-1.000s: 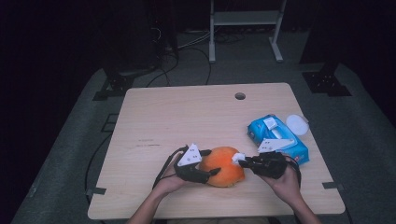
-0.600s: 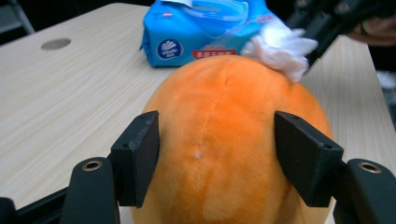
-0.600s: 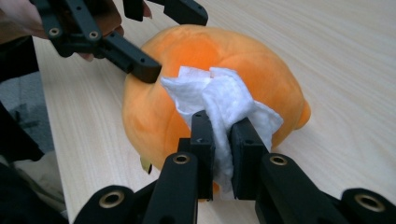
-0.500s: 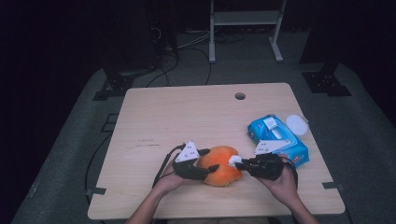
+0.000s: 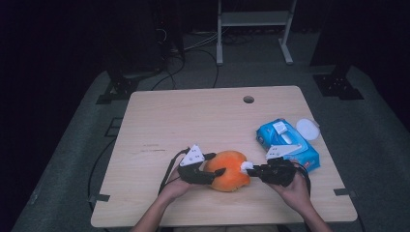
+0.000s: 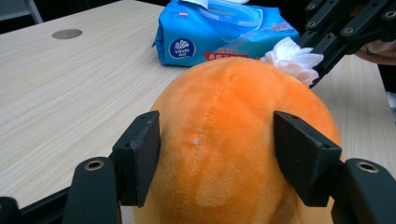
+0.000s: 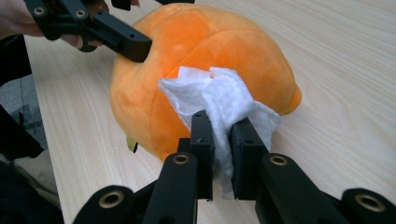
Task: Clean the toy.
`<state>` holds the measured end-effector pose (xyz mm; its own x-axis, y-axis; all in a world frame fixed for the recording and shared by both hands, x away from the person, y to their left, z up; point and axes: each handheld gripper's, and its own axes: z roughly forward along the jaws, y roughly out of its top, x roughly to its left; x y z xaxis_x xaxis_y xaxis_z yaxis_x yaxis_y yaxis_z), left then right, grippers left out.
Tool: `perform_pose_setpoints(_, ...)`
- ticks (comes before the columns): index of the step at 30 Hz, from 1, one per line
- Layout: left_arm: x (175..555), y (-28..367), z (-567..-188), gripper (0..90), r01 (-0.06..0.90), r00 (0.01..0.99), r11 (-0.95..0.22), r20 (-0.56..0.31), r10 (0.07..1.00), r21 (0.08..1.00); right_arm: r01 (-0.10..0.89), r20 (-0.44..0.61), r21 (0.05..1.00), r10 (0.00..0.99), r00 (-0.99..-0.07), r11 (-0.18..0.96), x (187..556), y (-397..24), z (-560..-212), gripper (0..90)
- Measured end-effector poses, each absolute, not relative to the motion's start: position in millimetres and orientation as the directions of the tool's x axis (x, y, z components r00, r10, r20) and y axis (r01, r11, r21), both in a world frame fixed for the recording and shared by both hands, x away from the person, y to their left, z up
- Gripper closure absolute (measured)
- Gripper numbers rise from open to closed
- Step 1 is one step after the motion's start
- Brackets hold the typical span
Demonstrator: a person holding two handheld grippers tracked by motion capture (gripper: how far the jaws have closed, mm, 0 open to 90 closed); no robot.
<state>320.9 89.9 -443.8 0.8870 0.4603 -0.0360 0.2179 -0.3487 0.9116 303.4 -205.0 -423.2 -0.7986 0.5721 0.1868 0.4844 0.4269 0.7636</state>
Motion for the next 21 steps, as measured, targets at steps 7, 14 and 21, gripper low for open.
perform_pose_setpoints(7, 314.2, 87.2, -434.5, 27.7, 0.170, 0.937, -0.410, -0.019, 0.349, 0.896, 0.469, 0.177, 0.784, 0.578, -0.797, 0.406, 308.2, -201.3, -419.2, 80.5)
perform_pose_setpoints(14, 314.8, 84.6, -433.2, 26.6, 0.122, 0.925, -0.390, 0.038, 0.378, 0.913, 0.413, 0.136, 0.807, 0.549, -0.825, 0.421, 300.6, -192.2, -411.3, 80.5)
perform_pose_setpoints(21, 326.6, 97.5, -438.1, 31.6, 0.245, 0.879, -0.330, -0.065, 0.473, 0.912, 0.410, 0.156, 0.794, 0.503, -0.850, 0.448, 291.4, -188.1, -413.7, 80.7)
